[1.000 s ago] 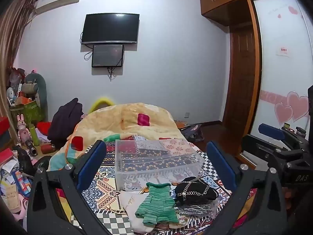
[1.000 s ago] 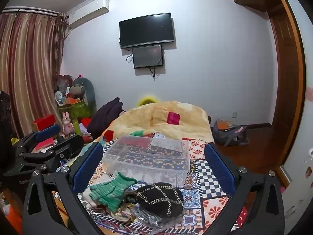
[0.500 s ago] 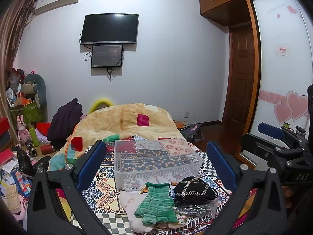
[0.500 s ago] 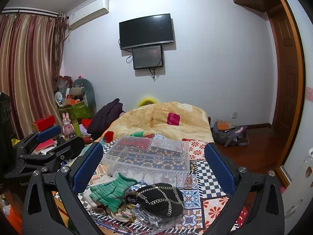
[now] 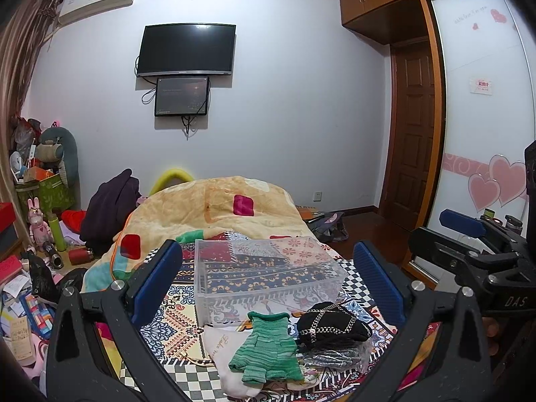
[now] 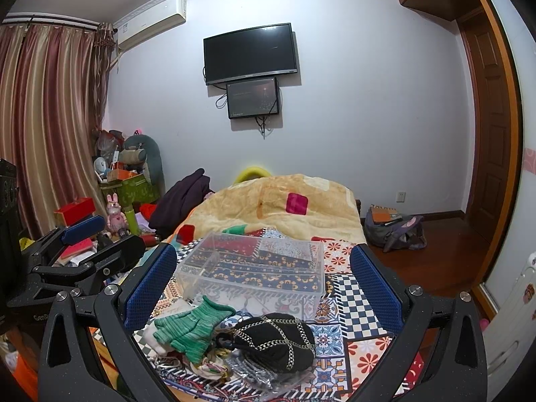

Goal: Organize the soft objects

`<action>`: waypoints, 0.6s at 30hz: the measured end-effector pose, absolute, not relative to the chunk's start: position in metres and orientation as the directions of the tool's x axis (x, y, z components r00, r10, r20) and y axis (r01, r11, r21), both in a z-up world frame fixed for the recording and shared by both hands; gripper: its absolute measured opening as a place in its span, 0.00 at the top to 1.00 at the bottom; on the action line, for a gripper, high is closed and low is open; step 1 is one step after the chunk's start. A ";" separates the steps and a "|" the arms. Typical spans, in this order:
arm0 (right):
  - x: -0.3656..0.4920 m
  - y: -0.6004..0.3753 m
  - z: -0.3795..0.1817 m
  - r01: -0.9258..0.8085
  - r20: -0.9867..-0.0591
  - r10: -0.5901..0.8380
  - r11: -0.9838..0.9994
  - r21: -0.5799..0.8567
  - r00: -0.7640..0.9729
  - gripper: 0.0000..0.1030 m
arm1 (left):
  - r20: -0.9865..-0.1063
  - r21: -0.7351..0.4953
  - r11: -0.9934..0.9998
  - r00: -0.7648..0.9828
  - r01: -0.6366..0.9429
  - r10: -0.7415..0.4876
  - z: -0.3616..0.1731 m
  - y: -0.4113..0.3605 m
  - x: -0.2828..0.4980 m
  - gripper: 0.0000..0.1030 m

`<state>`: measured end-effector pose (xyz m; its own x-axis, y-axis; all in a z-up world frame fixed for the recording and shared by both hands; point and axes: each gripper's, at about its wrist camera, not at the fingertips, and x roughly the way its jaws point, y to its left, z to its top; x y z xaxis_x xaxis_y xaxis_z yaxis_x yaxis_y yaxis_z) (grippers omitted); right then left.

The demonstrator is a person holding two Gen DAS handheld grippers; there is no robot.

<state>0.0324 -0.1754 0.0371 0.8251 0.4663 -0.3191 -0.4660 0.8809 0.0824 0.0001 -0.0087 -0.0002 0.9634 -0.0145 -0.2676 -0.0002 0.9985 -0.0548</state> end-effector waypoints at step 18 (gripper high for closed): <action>0.032 -0.175 0.039 -0.466 -0.317 0.467 0.881 0.084 0.826 0.00 | -0.270 -0.054 0.999 0.963 0.002 -0.017 0.000 -0.011 0.002 0.00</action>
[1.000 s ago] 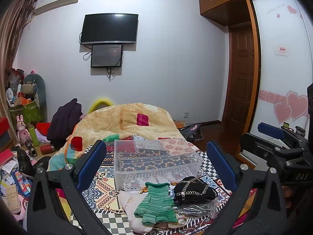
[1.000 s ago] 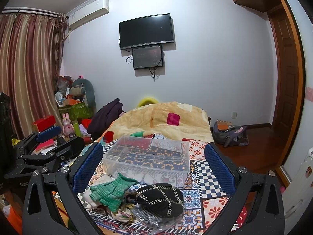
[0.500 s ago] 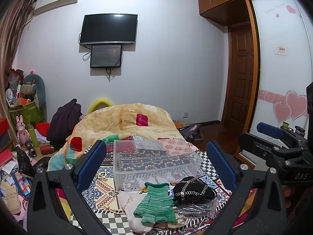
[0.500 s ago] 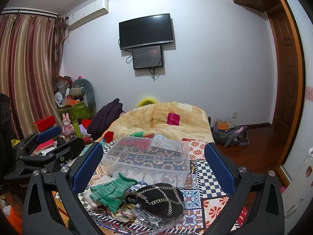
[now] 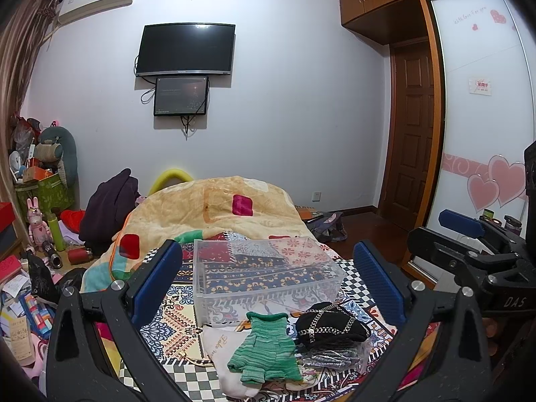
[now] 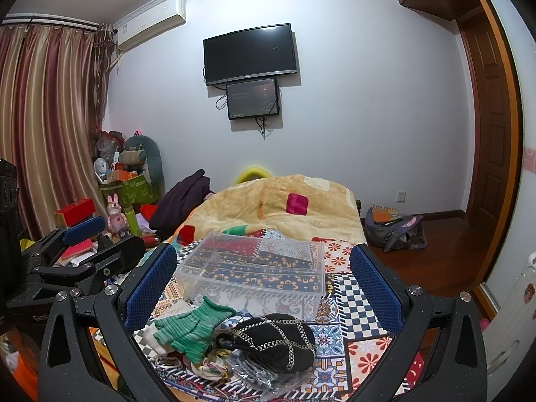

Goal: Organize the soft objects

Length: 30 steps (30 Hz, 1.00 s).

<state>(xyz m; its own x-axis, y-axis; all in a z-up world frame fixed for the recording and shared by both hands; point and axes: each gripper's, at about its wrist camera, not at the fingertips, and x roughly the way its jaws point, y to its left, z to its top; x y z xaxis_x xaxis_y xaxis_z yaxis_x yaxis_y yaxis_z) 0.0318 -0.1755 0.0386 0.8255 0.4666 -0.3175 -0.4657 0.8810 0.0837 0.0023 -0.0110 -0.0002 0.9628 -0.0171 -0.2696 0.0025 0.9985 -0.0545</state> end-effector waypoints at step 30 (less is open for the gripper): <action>0.036 -0.182 0.038 -0.458 -0.342 0.468 0.882 0.113 0.815 0.00 | -0.334 -0.066 0.997 0.941 0.039 -0.058 -0.011 -0.009 0.017 0.00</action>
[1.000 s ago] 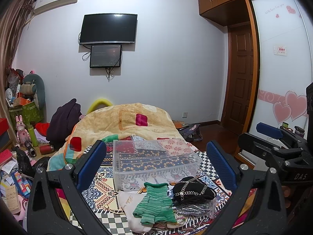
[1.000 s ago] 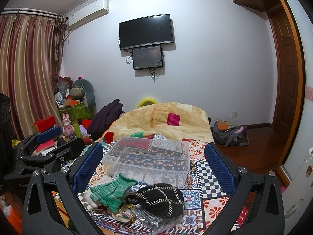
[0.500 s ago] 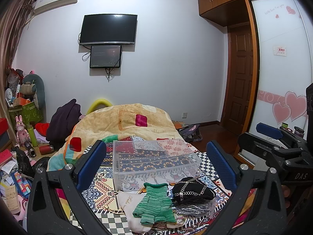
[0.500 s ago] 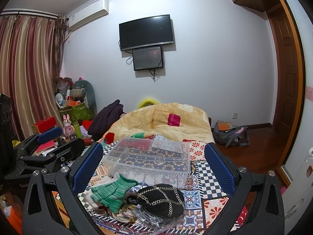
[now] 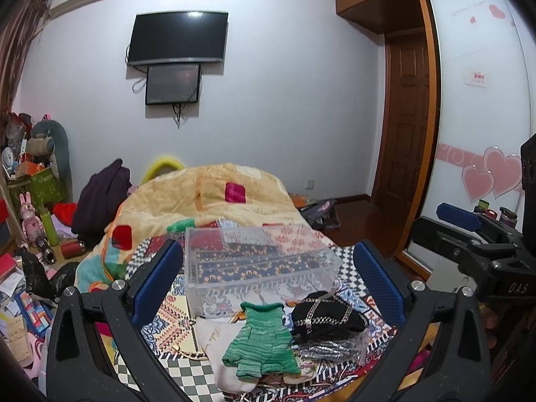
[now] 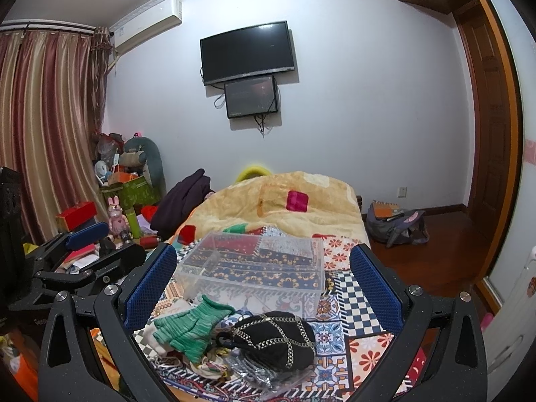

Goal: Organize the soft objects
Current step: 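Grasp the green knit glove with the left tool while the right tool grasps the black chain bag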

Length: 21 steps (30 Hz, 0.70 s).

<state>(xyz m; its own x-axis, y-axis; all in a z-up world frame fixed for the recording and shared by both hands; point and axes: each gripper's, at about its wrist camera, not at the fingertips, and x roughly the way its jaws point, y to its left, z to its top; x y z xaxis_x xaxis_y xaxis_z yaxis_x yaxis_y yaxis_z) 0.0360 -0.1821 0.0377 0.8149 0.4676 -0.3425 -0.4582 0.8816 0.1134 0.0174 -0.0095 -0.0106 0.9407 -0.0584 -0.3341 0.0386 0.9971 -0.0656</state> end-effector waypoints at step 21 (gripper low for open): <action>0.075 -0.166 -0.064 -0.491 -0.663 0.464 0.856 0.165 0.587 0.32 | -0.642 -0.157 0.986 0.751 0.063 -0.150 -0.117 0.005 0.069 0.50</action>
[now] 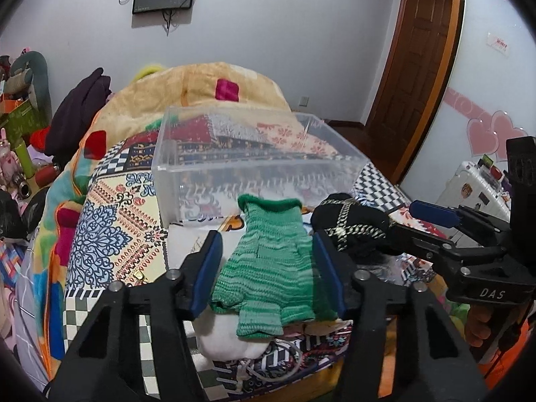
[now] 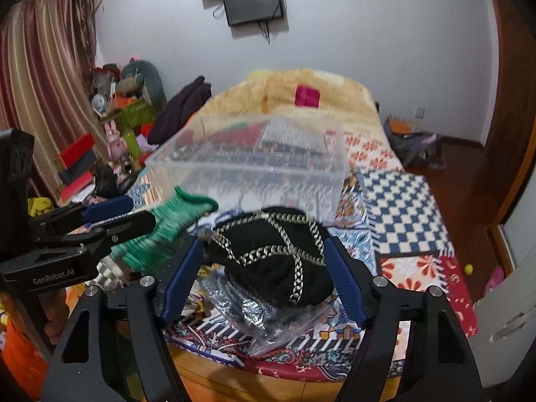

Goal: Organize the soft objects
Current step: 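Grasp the green knit glove with the left tool while the right tool grasps the black chain bag, then carry the glove and bag into the clear box and open both tools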

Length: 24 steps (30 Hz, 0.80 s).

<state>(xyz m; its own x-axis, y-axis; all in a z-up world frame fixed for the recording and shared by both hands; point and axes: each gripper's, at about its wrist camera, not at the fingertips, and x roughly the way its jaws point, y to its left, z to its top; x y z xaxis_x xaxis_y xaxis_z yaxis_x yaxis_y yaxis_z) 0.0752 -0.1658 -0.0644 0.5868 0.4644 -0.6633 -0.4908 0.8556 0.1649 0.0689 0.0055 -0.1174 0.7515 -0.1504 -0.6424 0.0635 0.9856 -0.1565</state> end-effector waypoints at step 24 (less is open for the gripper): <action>0.079 -0.184 -0.031 -0.467 -0.566 0.523 0.846 0.257 0.637 0.79 | -0.558 -0.148 0.985 0.814 0.091 -0.159 -0.084 0.012 0.061 0.94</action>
